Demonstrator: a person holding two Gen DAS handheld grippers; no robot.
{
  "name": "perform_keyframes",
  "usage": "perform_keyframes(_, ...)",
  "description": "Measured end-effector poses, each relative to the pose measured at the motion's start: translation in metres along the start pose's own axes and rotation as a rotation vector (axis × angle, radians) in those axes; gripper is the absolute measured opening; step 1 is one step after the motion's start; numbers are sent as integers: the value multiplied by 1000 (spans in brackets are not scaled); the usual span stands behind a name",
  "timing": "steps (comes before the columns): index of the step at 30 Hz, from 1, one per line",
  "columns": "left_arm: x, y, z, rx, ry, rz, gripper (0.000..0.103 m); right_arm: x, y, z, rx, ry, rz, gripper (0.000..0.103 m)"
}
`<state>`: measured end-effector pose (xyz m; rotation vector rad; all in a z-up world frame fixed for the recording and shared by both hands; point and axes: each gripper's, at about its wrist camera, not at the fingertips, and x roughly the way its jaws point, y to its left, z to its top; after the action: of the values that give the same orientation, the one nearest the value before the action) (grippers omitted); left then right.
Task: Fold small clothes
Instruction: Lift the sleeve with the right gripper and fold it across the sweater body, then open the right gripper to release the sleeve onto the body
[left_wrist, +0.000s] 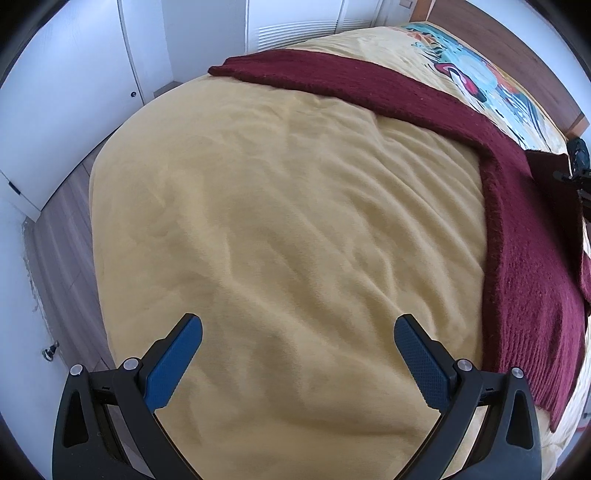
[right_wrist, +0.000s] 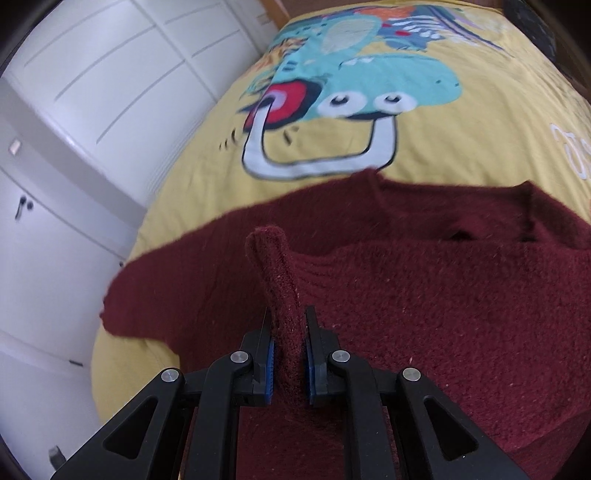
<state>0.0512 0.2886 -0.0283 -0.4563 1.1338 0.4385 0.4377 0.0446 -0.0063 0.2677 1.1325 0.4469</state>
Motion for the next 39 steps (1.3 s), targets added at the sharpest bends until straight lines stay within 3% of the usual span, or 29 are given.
perform_keyframes(10,0,1,0,4,6,1,102,51,30,-32,-97,79,-94,19)
perform_keyframes(13,-3,-1,0,12,2,3,102,58,38,-42,-123,86,-117,30)
perform_keyframes(15,-4,-2,1,12,-1,6,102,59,45,-46,-136,79,-119,45)
perform_keyframes(17,-7,-3,2,12,-7,9,102,60,53,-49,-156,79,-122,50)
perform_keyframes(26,-19,-25,13,47,-49,9,102,16,59,-59,-226,7,-76,50)
perform_keyframes(29,-21,-32,14,51,-62,2,102,0,39,-53,-217,-33,-128,50)
perform_keyframes(33,-21,-36,13,53,-63,-5,102,10,14,-53,-207,-15,-235,50)
perform_keyframes(39,-27,-40,14,69,-95,19,102,34,15,-74,-213,17,-263,51)
